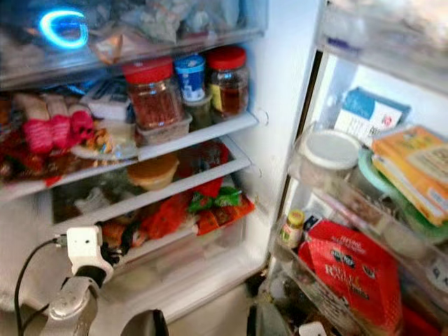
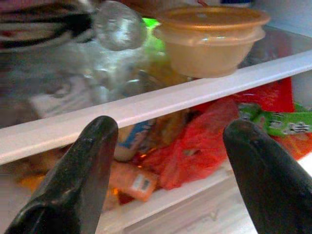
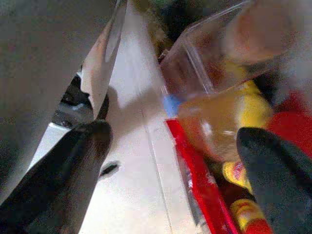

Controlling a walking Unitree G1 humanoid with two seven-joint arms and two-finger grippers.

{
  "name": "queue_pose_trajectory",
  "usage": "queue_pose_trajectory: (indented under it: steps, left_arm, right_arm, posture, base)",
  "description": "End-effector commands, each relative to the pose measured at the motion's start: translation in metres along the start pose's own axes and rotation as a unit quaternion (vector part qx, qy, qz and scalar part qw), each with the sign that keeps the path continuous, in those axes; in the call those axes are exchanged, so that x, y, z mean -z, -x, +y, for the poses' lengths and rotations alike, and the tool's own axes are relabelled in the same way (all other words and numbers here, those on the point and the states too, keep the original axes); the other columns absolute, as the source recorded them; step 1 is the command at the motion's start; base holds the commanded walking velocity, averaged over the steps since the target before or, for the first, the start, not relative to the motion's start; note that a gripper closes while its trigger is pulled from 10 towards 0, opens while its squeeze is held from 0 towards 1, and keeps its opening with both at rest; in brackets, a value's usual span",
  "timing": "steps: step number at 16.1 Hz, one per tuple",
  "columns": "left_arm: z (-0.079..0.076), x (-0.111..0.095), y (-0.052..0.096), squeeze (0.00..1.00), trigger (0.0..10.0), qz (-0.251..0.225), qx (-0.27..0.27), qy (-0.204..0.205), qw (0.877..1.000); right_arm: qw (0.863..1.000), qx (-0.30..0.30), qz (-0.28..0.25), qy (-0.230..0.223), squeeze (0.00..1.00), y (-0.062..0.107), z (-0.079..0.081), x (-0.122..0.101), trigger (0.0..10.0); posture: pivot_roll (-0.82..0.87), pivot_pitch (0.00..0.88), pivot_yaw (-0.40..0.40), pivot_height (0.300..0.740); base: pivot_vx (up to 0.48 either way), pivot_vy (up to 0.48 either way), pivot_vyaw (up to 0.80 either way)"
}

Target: Restocking fridge

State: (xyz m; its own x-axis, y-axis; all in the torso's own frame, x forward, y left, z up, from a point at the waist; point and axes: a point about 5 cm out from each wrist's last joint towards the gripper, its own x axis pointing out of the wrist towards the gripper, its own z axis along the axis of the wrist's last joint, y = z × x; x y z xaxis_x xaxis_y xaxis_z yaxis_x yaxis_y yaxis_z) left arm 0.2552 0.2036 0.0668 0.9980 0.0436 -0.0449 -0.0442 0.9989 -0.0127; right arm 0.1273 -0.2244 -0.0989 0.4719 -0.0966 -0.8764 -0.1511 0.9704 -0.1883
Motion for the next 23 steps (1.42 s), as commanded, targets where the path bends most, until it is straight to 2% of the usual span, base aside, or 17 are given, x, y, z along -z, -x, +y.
queue_pose_trajectory:
  steps: [1, 8, 13, 15, 21, 23]
  left_arm:
    - [0.007, 0.008, 0.001, 0.00, 10.0, 0.015, -0.018, 0.005, 1.000]
    - [0.016, 0.016, -0.001, 0.00, 10.0, 0.029, -0.042, 0.029, 0.998]
    - [0.029, 0.038, 0.002, 0.00, 10.0, 0.071, -0.069, 0.045, 0.994]
    - [0.029, 0.048, 0.004, 0.00, 10.0, 0.090, -0.070, 0.046, 0.992]
    - [0.031, 0.059, 0.005, 0.00, 10.0, 0.109, -0.077, 0.053, 0.990]
    - [0.035, 0.078, 0.013, 0.00, 10.0, 0.157, -0.086, 0.059, 0.982]
  right_arm:
    - [1.000, -0.015, -0.004, -0.002, 0.00, -0.001, 0.008, -0.003, 10.0]
    - [1.000, -0.016, -0.006, -0.007, 0.00, -0.001, 0.009, -0.004, 10.0]
    - [1.000, -0.014, -0.008, -0.011, 0.00, -0.002, 0.010, -0.005, 10.0]
    - [1.000, -0.014, -0.008, -0.012, 0.00, -0.002, 0.011, -0.005, 10.0]
    - [1.000, -0.015, -0.007, -0.015, 0.00, -0.001, 0.013, -0.004, 10.0]
    - [1.000, -0.015, -0.007, -0.020, 0.00, -0.001, 0.016, -0.003, 10.0]
  posture:
    - [-0.09, 0.006, 0.039, 0.611]
    - [-0.09, 0.002, 0.048, 0.611]
    - [-0.10, 0.000, 0.052, 0.611]
    - [-0.10, 0.000, 0.055, 0.611]
    - [-0.10, 0.000, 0.058, 0.611]
    - [-0.11, 0.000, 0.070, 0.611]
  base:
    - [-0.274, 0.000, 0.00]
    - [-0.273, 0.000, 0.00]
    - [-0.269, 0.000, 0.00]
    - [-0.270, 0.000, 0.00]
    - [-0.272, 0.000, 0.00]
    - [-0.270, 0.000, 0.00]
